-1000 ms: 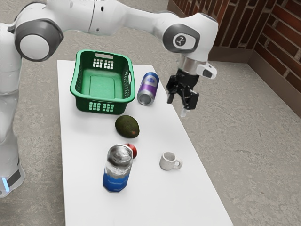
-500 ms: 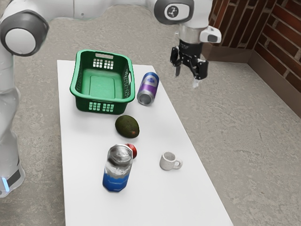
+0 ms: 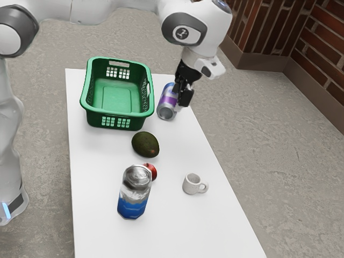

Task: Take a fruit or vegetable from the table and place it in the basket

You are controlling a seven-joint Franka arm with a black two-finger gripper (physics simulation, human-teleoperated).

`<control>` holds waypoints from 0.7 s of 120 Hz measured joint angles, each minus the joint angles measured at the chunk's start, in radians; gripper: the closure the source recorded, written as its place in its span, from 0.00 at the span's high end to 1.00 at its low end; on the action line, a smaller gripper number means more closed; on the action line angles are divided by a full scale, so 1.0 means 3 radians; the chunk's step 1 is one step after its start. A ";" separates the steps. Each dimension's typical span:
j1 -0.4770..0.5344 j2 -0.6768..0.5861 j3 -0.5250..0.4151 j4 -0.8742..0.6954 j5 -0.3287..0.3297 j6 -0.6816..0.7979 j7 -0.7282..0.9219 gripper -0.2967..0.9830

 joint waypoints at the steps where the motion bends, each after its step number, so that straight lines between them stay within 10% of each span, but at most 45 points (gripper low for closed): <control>1: -0.0041 -0.0010 -0.0001 -0.0028 0.0005 0.0022 0.0036 0.77; 19: -0.0661 -0.0073 -0.0036 -0.0365 0.0056 0.0364 0.0606 0.77; 53: -0.0559 -0.0256 0.0052 -0.0935 0.0080 0.0800 0.1403 0.77; 84: -0.1519 -0.0257 0.0969 -0.1082 0.0086 0.1191 0.1870 0.77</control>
